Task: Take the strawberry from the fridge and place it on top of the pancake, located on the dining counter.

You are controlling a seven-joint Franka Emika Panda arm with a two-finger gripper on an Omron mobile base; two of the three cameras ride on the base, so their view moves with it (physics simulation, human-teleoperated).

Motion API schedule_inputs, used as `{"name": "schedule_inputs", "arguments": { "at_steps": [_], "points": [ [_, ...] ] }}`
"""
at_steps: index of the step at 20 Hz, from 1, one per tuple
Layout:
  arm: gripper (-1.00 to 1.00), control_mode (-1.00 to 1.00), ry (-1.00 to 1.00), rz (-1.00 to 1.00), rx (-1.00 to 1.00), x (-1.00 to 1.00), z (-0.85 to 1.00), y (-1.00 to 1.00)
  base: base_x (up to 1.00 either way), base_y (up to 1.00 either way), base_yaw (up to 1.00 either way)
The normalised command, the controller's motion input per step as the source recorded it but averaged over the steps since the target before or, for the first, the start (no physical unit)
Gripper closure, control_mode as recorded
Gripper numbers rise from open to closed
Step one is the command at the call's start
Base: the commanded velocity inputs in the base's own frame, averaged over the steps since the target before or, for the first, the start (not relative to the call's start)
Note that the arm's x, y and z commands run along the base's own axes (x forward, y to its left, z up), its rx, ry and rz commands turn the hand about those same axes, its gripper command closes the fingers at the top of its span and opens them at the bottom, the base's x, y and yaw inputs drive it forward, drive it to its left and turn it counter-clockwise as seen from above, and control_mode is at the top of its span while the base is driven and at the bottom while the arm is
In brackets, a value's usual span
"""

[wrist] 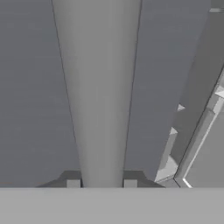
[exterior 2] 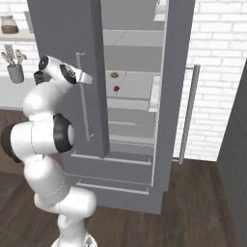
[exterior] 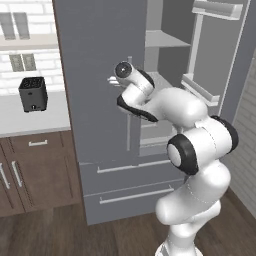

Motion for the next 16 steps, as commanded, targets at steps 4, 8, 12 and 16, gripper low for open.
{"name": "schedule_inputs", "arguments": {
  "at_steps": [4,8,12,16],
  "points": [
    [1.00,-1.00,0.00,-0.30,-0.06,-0.99,0.00,0.56,0.00,0.00,0.00],
    [1.00,-1.00,0.00,-0.25,-0.02,-1.00,0.00,0.53,0.00,0.00,0.00],
    [1.00,-1.00,-0.01,-0.17,-0.02,-1.00,0.00,0.74,0.00,0.00,0.00],
    [1.00,-1.00,0.00,-0.09,-0.02,-0.91,0.00,0.81,0.00,0.00,0.00]
  ]
}}
